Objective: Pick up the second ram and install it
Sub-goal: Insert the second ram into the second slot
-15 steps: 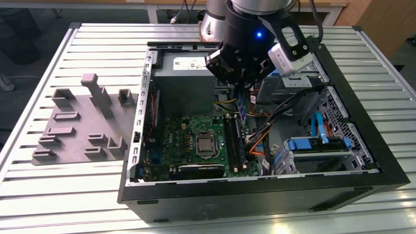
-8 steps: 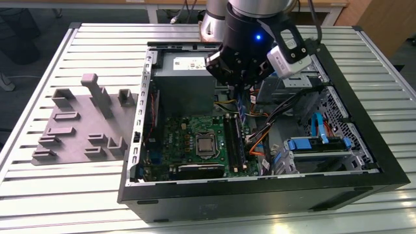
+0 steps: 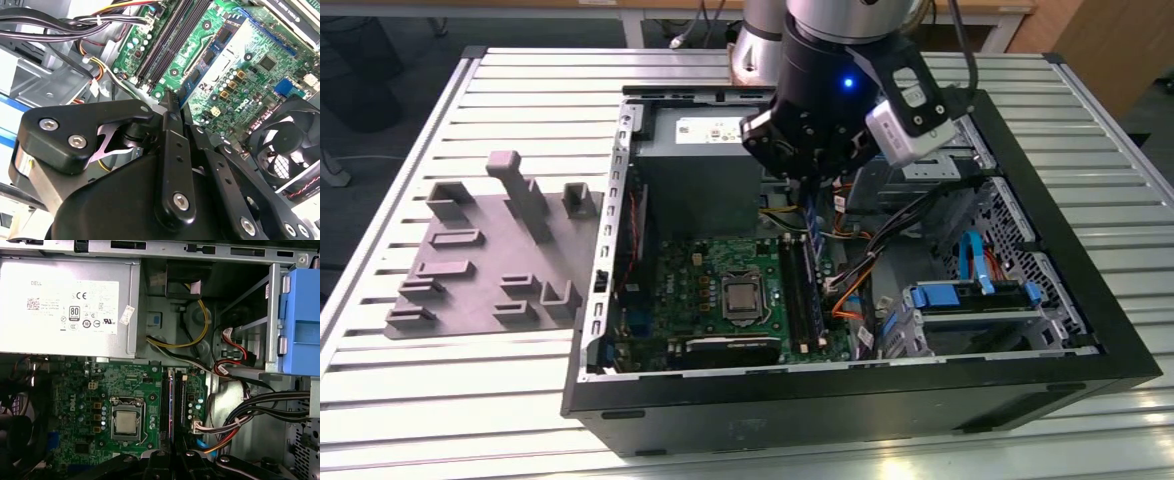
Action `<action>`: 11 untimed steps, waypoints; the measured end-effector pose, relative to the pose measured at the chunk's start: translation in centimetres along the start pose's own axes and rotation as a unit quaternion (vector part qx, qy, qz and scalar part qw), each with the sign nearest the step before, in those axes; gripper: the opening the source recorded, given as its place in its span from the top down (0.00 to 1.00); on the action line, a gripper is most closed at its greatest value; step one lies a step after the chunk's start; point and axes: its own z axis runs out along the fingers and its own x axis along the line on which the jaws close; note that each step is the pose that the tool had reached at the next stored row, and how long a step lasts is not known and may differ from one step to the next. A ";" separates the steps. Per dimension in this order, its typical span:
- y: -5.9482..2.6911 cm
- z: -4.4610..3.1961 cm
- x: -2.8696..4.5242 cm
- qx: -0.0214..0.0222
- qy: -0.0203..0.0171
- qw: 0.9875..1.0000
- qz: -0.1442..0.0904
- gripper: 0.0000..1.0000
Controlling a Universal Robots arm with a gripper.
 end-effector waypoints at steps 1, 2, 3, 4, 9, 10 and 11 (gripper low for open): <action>0.00 0.06 0.00 0.000 0.000 1.000 0.000 0.86; 0.00 0.12 0.00 0.000 0.000 1.000 0.001 0.86; 0.00 0.18 0.00 0.000 0.000 1.000 0.001 0.86; 0.00 0.24 0.00 0.000 0.000 1.000 0.002 0.86; 0.00 0.55 0.00 0.001 0.000 1.000 0.004 0.86; 0.00 0.61 0.01 0.001 0.000 1.000 0.005 0.86; 0.00 0.67 0.01 0.001 0.000 1.000 0.005 0.86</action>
